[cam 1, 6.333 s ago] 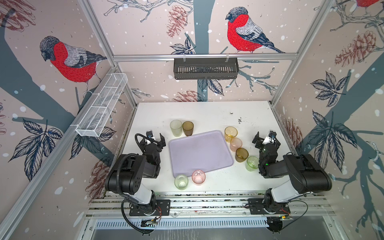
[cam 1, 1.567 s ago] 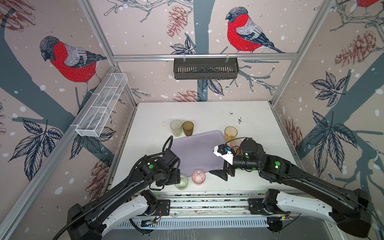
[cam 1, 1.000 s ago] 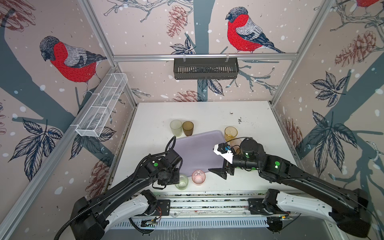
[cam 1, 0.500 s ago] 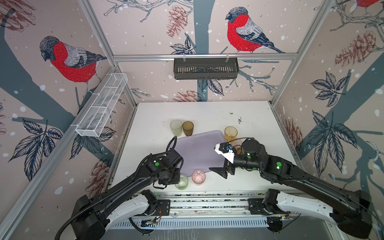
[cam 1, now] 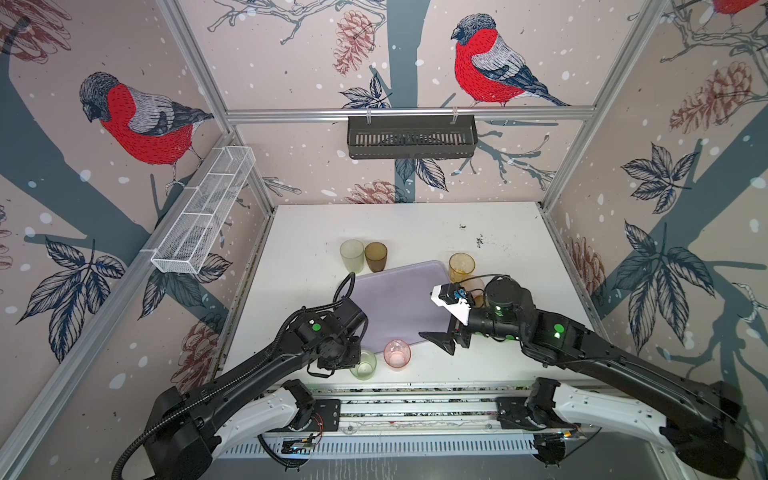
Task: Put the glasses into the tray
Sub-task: 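Close the left gripper on the green glass rim while the right hovers, then lift the pale green glass with the left gripper and carry it over the tray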
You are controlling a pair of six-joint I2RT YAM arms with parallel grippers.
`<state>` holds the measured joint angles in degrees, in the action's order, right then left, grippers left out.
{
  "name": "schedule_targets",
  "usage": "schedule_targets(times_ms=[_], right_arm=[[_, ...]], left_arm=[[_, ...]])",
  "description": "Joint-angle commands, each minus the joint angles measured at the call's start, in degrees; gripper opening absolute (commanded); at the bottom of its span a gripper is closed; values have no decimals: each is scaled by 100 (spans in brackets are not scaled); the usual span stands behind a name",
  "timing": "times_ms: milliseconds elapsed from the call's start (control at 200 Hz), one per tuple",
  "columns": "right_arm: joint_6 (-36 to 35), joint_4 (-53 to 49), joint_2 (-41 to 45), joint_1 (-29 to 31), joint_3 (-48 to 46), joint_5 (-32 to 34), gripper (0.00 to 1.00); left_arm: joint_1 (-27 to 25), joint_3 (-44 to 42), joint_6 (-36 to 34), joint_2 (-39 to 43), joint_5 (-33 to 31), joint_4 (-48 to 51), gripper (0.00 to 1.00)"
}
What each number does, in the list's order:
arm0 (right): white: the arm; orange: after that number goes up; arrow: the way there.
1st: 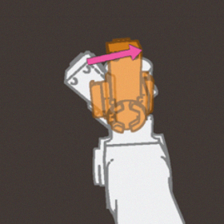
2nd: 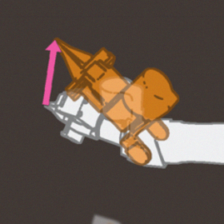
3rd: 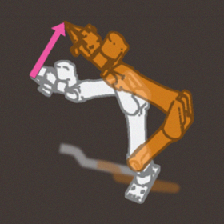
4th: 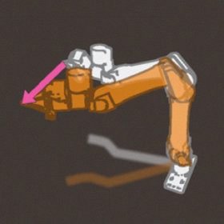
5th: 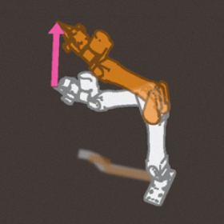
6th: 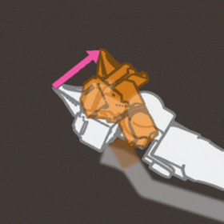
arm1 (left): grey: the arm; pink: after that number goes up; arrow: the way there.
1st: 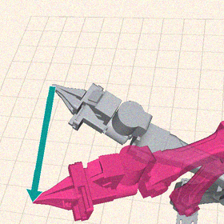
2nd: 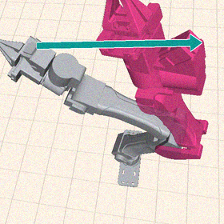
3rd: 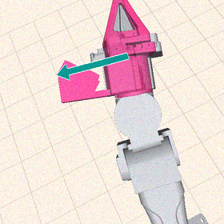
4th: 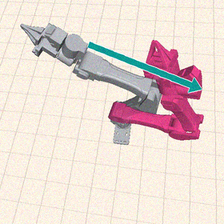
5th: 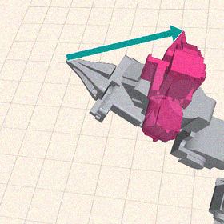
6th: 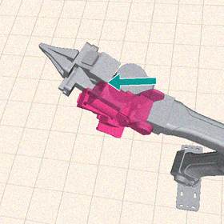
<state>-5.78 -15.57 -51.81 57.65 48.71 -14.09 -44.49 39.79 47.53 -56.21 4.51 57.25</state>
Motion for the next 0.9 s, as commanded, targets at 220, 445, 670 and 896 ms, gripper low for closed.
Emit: schedule_targets(times_ms=[220,445,670,896], right_arm=[[-80,89,-40,-22,104,38,100],[-125,33,-65,-29,137,55,99],[-184,-16,-34,-28,154,116,99],[-211,-34,-30,-50,165,125,99]], left_arm=[[-16,-4,-42,2,-14,58,19],[-25,-6,-23,-4,-12,62,17],[-26,-6,-50,-56,-3,72,14],[-33,-11,-50,-94,-16,52,10]])
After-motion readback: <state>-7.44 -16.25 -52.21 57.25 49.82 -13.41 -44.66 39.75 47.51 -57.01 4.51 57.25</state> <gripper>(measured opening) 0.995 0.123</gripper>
